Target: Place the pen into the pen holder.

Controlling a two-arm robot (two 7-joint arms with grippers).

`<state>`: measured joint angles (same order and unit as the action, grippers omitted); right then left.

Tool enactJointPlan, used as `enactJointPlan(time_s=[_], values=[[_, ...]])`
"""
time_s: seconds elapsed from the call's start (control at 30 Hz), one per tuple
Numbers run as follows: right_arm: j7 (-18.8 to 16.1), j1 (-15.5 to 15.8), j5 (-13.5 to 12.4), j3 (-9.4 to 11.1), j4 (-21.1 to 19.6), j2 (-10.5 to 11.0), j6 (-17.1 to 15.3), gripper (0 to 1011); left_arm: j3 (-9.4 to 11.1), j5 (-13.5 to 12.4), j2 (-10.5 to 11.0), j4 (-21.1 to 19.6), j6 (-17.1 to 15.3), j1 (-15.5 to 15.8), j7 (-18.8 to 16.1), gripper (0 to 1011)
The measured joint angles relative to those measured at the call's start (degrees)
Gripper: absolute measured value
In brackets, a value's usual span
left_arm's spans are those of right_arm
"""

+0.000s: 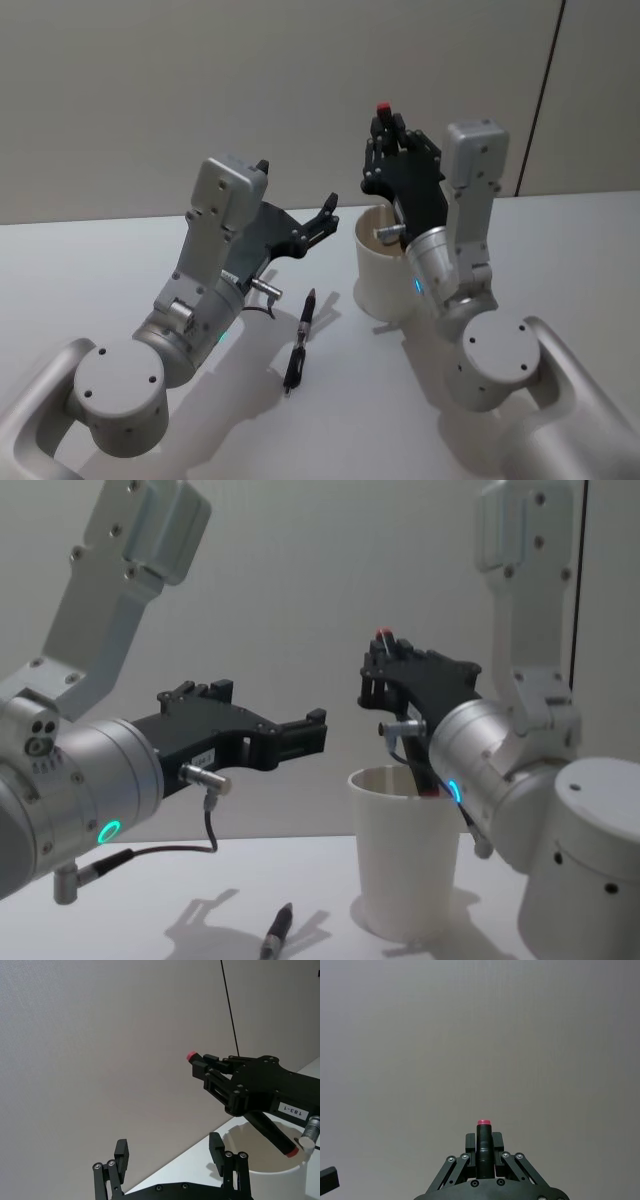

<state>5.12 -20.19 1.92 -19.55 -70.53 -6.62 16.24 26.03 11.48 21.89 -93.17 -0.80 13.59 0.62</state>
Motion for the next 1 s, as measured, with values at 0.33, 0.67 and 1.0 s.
enactJointPlan(time_s=[0.33,0.67,1.0], values=[[0.0,1.1,-0.4,0.1,0.1,0.3,-0.2,185,0.0,0.0,0.0,0.0,0.0,0.0,0.0,1001],[0.0,1.7,-0.5,-0.2,0.5,0.1,0.5,185,0.0,0.0,0.0,0.0,0.0,0.0,0.0,1001],[0.3,2.4,0.4,-0.6,0.5,-0.1,0.9,185,0.0,0.0,0.0,0.0,0.0,0.0,0.0,1001]])
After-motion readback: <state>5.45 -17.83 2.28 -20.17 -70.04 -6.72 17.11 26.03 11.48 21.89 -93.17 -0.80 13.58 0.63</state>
